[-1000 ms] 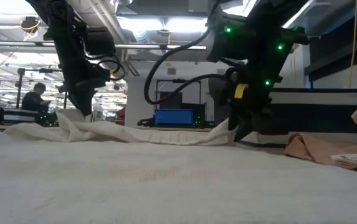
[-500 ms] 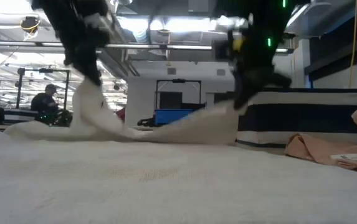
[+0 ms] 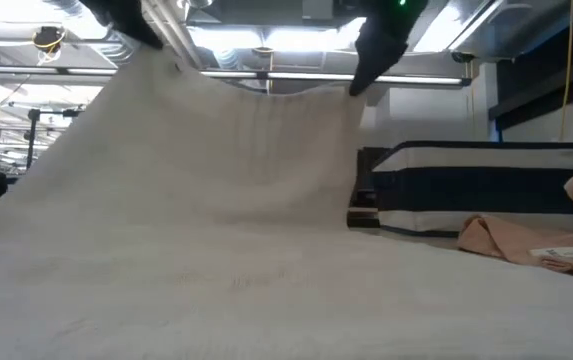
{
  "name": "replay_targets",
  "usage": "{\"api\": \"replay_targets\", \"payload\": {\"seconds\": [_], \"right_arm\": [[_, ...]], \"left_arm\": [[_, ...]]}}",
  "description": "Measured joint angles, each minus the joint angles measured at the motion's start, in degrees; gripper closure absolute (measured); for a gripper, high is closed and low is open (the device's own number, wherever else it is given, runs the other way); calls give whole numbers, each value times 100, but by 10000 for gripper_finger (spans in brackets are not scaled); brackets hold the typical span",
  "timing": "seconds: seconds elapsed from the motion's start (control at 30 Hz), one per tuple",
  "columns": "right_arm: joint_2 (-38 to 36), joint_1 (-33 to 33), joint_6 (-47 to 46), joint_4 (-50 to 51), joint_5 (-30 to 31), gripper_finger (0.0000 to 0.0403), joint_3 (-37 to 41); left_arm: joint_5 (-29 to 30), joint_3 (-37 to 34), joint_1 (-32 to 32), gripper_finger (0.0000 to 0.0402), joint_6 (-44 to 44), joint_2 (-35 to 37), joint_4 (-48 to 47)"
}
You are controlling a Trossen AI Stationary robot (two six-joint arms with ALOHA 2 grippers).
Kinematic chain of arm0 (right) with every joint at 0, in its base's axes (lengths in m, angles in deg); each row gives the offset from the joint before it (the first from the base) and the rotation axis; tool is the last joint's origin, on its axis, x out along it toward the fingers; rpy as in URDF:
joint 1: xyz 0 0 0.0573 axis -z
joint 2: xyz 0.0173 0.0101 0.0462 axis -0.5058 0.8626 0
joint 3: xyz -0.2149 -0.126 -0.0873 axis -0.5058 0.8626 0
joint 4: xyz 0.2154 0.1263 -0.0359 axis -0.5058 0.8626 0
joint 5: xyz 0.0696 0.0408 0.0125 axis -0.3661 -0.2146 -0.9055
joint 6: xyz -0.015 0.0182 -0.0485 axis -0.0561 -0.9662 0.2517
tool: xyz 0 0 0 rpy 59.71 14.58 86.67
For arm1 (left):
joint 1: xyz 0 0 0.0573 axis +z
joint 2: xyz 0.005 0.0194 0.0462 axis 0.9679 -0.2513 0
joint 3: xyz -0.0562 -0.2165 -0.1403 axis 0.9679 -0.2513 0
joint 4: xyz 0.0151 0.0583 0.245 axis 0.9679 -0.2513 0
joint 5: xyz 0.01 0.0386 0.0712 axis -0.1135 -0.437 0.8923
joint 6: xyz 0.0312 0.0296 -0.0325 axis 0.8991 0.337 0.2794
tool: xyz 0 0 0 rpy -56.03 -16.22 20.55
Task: Fold towel
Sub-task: Fold the white towel on the table
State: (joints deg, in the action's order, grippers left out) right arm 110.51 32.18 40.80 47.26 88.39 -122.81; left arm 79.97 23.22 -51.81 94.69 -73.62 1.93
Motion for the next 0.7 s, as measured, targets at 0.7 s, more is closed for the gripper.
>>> {"api": "replay_targets", "payload": {"seconds": [0.7], "right_arm": [[-106,-1561,-1739,743,-1194,400,-124]], "left_arm": [[-1883,-46,-2693,401,-2801,941,-388]]}}
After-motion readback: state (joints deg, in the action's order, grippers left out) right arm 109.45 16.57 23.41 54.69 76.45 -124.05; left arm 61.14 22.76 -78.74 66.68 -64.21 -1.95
